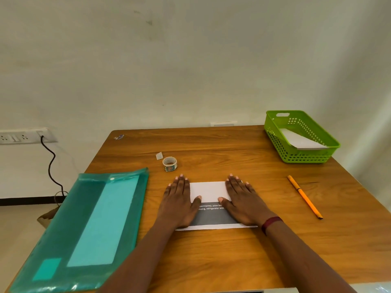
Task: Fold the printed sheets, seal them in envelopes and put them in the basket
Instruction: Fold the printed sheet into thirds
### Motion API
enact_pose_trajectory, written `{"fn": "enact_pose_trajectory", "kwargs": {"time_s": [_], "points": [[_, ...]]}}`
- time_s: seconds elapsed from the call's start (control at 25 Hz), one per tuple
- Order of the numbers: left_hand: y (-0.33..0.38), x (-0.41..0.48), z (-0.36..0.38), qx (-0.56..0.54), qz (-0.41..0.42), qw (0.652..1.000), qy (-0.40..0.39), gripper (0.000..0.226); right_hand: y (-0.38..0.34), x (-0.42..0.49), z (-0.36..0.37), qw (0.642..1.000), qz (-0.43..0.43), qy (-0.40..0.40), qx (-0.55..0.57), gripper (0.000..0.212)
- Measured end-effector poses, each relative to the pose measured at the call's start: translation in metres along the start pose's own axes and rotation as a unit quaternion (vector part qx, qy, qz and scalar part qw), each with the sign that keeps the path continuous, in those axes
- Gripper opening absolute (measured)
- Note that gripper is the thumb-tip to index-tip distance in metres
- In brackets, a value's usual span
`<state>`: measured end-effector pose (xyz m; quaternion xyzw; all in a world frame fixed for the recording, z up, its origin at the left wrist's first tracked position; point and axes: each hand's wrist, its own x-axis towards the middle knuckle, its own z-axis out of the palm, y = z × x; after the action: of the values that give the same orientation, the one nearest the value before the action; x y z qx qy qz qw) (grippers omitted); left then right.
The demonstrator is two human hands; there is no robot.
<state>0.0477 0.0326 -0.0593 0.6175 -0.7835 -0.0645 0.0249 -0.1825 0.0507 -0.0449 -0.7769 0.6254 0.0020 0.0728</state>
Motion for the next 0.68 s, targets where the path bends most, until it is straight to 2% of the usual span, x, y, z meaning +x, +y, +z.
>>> {"fn": "enact_pose_trajectory", "kwargs": {"time_s": [0.16, 0.4, 0.56, 0.68], "points": [[-0.001, -0.003, 0.002, -0.012, 0.003, 1.000, 0.021, 0.081, -0.002, -0.005, 0.005, 0.999, -0.001, 0.040, 0.007, 0.096], [0.001, -0.007, -0.006, -0.059, -0.004, 0.996, 0.062, 0.080, -0.004, -0.006, 0.003, 0.998, 0.005, 0.052, 0.018, 0.094], [-0.001, -0.003, -0.014, -0.150, -0.032, 0.986, 0.059, 0.091, -0.001, -0.004, 0.000, 0.998, 0.005, 0.046, 0.039, 0.094], [-0.001, 0.003, -0.025, -0.131, -0.030, 0.989, 0.058, 0.093, 0.004, 0.002, -0.008, 0.998, 0.011, 0.038, 0.051, 0.089]]}}
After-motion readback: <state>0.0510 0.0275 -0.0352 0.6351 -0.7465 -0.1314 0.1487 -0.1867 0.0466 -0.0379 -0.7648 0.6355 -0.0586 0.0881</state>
